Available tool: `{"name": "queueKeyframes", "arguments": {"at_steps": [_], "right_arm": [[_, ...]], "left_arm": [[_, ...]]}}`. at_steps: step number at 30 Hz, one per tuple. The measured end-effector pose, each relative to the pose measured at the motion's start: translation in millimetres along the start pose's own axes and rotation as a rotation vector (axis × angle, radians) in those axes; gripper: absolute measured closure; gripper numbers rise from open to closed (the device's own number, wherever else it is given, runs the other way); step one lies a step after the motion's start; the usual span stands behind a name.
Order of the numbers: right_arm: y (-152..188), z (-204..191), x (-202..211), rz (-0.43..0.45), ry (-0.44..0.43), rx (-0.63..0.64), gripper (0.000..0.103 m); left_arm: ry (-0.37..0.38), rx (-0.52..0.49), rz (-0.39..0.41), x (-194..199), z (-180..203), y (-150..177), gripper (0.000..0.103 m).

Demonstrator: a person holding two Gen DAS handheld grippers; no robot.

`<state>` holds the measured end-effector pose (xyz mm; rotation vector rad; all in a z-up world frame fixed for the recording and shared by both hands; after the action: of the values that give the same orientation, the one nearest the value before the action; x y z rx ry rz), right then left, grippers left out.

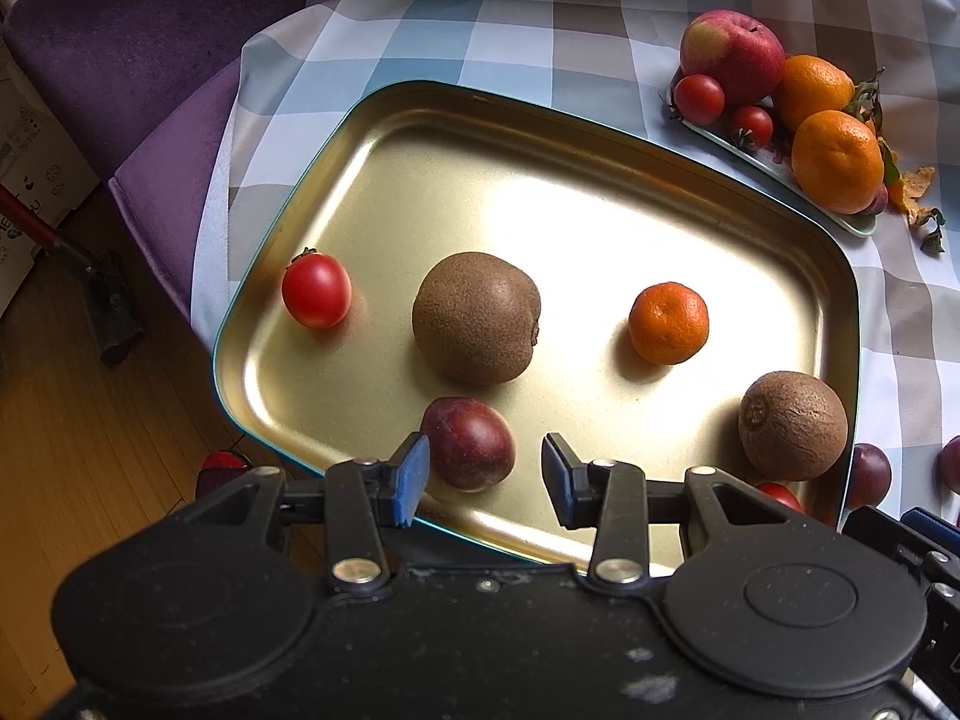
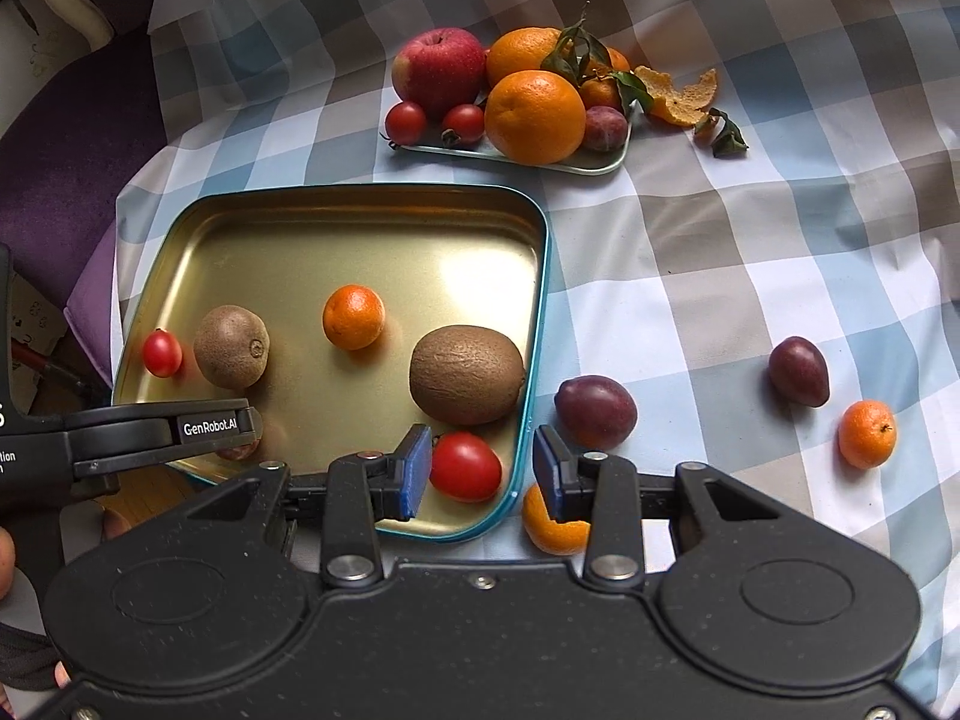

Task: Organize fruits
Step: 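Open both grippers to release tomato and plum into the tray, then move both tools away from the tray toward loose tangerines on the cloth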

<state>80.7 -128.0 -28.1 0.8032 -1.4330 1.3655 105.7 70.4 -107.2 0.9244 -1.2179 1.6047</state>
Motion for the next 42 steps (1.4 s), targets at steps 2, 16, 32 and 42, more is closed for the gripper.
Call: {"name": "queueKeyframes", "arguments": {"at_steps": [2, 16, 32, 42], "right_arm": [[0, 3, -2, -0.015, 0.011, -0.007, 0.056], [-3, 36, -14, -0.081, 0.090, -0.064, 0.056], [8, 86, -25, -0.116, 0.140, -0.153, 0.056], [17, 131, -33, -0.131, 0.189, -0.248, 0.056]], "left_arm": [[0.001, 0.000, 0.000, 0, 0, 0, 0.061], [0.014, -0.053, -0.006, 2, 19, 4, 0.061], [0.085, -0.193, -0.022, -3, 84, 16, 0.061], [0.132, -0.297, -0.022, -6, 134, 33, 0.061]]}}
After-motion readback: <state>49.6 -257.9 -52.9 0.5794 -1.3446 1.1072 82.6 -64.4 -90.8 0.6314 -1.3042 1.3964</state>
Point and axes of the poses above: each gripper's, at about its wrist camera, not at the fingertips, and x roughly against the way its jaws point, z to its right, y to its underside, the point moved 6 cm from there along -x, roughly the way its jaws point, and after that the axes turned 15 degrees about y, right-handed, at the moved point
